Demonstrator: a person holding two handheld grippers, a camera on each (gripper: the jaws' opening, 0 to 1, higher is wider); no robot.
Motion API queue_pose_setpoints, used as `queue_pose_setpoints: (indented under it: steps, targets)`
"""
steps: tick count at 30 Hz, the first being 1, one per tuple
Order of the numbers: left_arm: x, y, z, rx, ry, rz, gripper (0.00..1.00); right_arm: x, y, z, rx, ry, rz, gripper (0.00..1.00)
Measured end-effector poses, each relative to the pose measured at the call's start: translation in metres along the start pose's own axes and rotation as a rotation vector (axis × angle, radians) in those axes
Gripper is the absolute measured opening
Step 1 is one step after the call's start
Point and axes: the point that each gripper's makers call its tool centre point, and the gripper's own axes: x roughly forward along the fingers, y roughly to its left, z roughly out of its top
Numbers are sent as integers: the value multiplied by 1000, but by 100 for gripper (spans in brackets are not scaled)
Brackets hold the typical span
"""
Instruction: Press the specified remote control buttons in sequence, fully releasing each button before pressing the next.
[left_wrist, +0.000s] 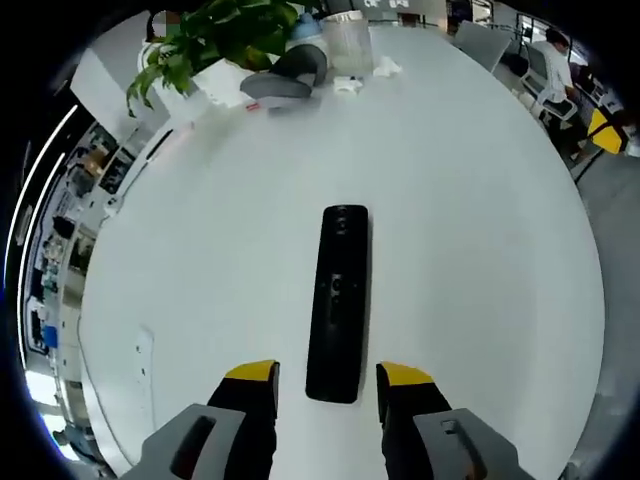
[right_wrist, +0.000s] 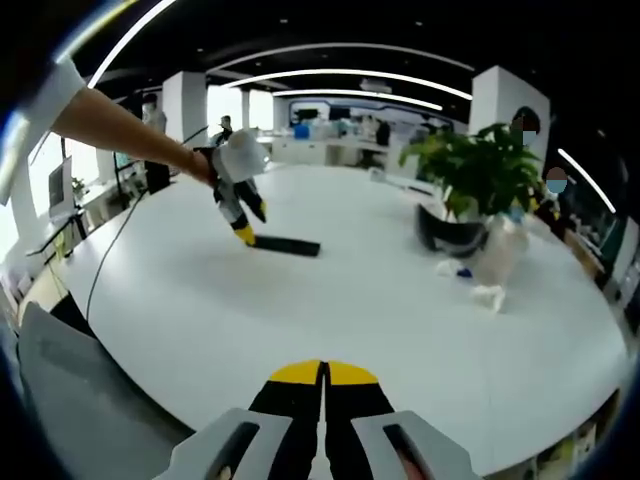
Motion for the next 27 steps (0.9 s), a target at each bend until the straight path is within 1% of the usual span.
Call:
queue_pose_setpoints:
  steps: [1, 2, 4, 5, 6, 7, 8, 9, 13, 14, 16, 20, 24, 25, 27]
  targets:
    - [1, 1, -1, 9, 3, 6, 39, 0, 0, 0, -1, 1, 1, 0]
    - [3, -1, -4, 40, 17, 5, 36, 0, 1, 0, -2, 1, 1, 0]
    - [10, -1, -9, 49, 35, 24, 32, 1, 1, -1, -1, 8, 4, 0]
    - [12, -1, -12, 57, 50, 29, 31, 1, 1, -1, -1, 10, 3, 0]
    - [16, 0, -17, 63, 80, 42, 30, 1, 1, -1, -3, 11, 1, 0]
    - [13, -6, -7, 87, 24, -19, 27, 1, 0, -1, -5, 8, -3, 0]
    - [14, -2, -14, 38, 60, 2, 26, 1, -1, -1, -4, 4, -7, 0]
    - [14, -2, -15, 29, 67, -1, 25, 1, -1, -1, 1, 4, -6, 0]
    - [17, -2, -14, 94, 53, -26, 24, 2, -1, -2, 0, 10, -5, 0]
    - [17, -1, -15, 85, 55, -30, 24, 2, 0, -2, -4, 12, -6, 0]
    - [18, -1, -15, 42, 63, -45, 24, 2, 0, -2, -6, 14, -4, 0]
    - [19, -1, -15, 36, 80, -59, 24, 2, 0, -2, -4, 15, -6, 0]
    - [20, -2, -15, 26, 112, -65, 24, 2, 0, -2, -4, 12, -6, 0]
    - [19, -1, -15, 8, 117, -62, 24, 2, 0, -2, -5, 12, -6, 0]
    - [20, -1, -15, 5, 128, -72, 24, 2, 0, -2, -7, 13, -5, 0]
